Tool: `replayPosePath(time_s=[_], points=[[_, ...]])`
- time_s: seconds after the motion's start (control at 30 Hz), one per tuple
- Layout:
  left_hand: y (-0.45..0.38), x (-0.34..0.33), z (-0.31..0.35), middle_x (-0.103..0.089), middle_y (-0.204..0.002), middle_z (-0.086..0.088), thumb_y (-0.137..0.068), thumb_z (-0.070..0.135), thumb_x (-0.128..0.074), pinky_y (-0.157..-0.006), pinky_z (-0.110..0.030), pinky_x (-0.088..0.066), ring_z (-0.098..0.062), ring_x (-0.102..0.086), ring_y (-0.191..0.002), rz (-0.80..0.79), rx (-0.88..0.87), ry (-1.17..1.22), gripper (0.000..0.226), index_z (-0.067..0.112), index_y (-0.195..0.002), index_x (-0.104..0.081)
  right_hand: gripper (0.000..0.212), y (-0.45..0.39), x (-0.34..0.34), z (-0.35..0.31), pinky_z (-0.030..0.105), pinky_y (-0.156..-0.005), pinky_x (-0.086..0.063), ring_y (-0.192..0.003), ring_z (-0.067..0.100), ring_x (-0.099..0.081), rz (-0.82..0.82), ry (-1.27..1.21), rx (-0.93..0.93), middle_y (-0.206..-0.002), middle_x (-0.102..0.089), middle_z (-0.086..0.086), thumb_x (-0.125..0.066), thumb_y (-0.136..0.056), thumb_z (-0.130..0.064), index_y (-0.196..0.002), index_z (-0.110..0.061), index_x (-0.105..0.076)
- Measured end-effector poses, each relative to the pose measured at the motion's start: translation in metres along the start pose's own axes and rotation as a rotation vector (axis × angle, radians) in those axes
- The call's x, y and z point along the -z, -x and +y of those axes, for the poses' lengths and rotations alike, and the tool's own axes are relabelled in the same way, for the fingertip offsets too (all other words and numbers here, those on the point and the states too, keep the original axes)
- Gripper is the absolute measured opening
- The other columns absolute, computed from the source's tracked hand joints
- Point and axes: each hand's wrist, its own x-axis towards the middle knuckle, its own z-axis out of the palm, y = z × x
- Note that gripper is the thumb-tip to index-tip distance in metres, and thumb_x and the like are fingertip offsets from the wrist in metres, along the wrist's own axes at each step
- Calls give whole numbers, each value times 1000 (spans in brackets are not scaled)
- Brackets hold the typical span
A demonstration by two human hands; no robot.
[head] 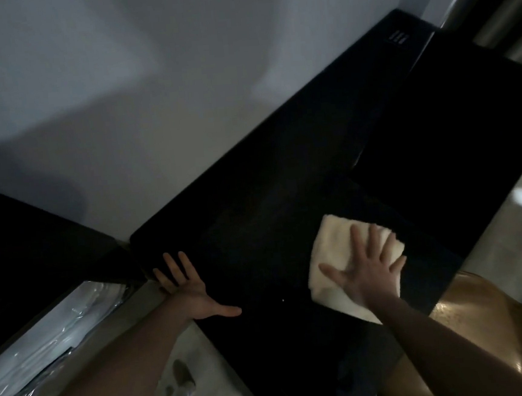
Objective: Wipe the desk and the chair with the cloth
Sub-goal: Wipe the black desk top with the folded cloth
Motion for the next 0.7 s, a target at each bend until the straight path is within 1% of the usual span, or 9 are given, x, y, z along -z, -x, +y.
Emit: replayPosePath(time_s=[0.1, 0.17, 0.3, 0.37, 0.43, 0.47, 0.5, 0.6, 0.7], points=[[-3, -2, -2, 69, -133, -21, -26, 95, -79, -124, -67, 2, -60, 45, -136, 15, -22, 13, 193, 13, -133, 59, 120, -8, -5, -25, 78, -120, 7, -156, 45, 27, 53, -68, -120, -173, 27, 3, -37, -76, -100, -165, -36, 12], [-3, -2, -3, 71, -130, -20, -27, 94, -80, -124, -68, 2, -60, 45, -136, 11, -25, 9, 193, 14, -133, 60, 116, -1, -15, -46, 79, -119, 7, -157, 48, 22, 39, -100, -141, -173, 26, 6, -37, -79, -98, -165, -36, 11], [-7, 1, -6, 74, -121, -20, -26, 92, -82, -123, -70, -3, -62, 44, -135, -2, -31, -29, 193, 14, -127, 63, 115, 43, -55, -84, 80, -117, 7, -155, 54, 23, -68, 32, 15, -171, 30, 14, -32, -80, -97, -167, -36, 13], [-11, 2, -10, 72, -125, -22, -21, 92, -82, -122, -73, -1, -63, 46, -133, -29, -32, -47, 196, 13, -129, 61, 117, 75, -79, -102, 82, -115, 1, -155, 60, 8, -130, 107, 123, -175, 13, 19, -38, -76, -97, -170, -34, -8], [-18, 2, -14, 67, -133, -25, -3, 96, -73, -118, -77, 5, -64, 51, -127, -67, -42, -68, 204, 12, -137, 56, 118, 97, -98, -115, 79, -112, -12, -154, 59, -14, -103, 132, 183, -174, -16, 22, -48, -67, -96, -164, -31, -34], [-21, 2, -16, 67, -134, -25, 5, 96, -70, -117, -79, 6, -65, 52, -124, -89, -45, -75, 208, 11, -138, 55, 118, 100, -102, -118, 77, -111, -15, -154, 57, -17, -66, 146, 195, -172, -23, 21, -50, -64, -96, -162, -32, -39], [-20, 3, -17, 68, -133, -26, 4, 94, -73, -116, -80, 6, -66, 52, -123, -98, -48, -76, 208, 10, -136, 56, 118, 99, -103, -120, 76, -111, -15, -154, 54, -16, -25, 160, 203, -172, -25, 20, -51, -62, -96, -161, -33, -40], [-9, 7, -16, 70, -127, -27, -25, 82, -90, -118, -78, 2, -67, 48, -125, -67, -52, -72, 196, 10, -129, 60, 114, 83, -99, -120, 75, -116, -7, -157, 52, -8, -54, 161, 263, -176, -13, 16, -48, -69, -97, -165, -39, -27], [-6, 6, -15, 72, -125, -22, -32, 74, -95, -120, -76, -3, -66, 47, -129, -47, -69, -87, 193, 12, -131, 60, 107, 49, -76, -134, 72, -119, 13, -158, 45, 21, -107, 195, 403, -173, 28, 4, -39, -80, -95, -161, -52, 17]])
